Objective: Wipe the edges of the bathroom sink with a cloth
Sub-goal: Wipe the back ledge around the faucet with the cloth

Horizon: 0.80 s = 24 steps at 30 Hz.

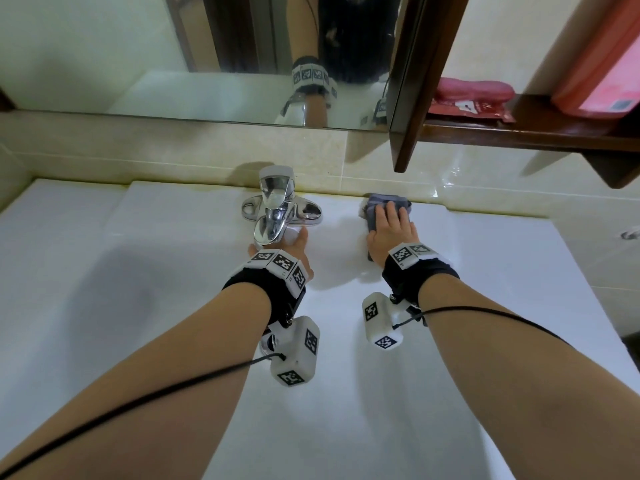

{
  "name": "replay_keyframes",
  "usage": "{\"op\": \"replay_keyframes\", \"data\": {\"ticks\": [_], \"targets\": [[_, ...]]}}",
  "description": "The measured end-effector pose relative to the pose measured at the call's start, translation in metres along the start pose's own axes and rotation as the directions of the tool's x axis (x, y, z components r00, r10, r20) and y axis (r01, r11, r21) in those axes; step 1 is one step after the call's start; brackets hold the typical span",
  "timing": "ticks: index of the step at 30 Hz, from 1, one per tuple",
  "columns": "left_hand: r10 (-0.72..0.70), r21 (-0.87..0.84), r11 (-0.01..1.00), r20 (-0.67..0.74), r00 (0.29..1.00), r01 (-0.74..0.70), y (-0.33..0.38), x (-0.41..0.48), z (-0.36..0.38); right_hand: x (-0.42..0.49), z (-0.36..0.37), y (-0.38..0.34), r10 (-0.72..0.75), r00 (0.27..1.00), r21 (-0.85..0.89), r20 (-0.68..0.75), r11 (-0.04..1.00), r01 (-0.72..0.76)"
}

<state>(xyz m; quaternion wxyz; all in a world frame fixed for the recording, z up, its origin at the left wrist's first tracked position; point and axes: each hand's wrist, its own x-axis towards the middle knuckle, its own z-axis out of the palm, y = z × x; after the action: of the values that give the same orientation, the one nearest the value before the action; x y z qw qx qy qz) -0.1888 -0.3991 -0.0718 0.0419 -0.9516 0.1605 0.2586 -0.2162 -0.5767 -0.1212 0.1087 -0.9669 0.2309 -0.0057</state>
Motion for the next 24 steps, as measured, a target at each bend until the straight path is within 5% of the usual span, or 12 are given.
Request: {"op": "replay_keyframes", "data": {"ticks": [8,18,24], "targets": [[0.087,0.103,0.992,-0.124,0.988,-0.075,0.008,0.007,0.007,-0.004,0.003,-0.018,-0.174,0.984,-0.013,0.031,0.985,0.174],[0.189,0.180,0.970,-0.144,0.971,-0.162,0.016,0.011,0.007,-0.003,-0.011,0.029,0.053,0.997,0.007,0.051,0.999,-0.053],[0.210,0.177,0.967,-0.156,0.965,-0.182,0.025,0.013,0.007,-0.014,0.000,-0.002,-0.081,0.996,-0.006,0.041,0.997,0.081]]}}
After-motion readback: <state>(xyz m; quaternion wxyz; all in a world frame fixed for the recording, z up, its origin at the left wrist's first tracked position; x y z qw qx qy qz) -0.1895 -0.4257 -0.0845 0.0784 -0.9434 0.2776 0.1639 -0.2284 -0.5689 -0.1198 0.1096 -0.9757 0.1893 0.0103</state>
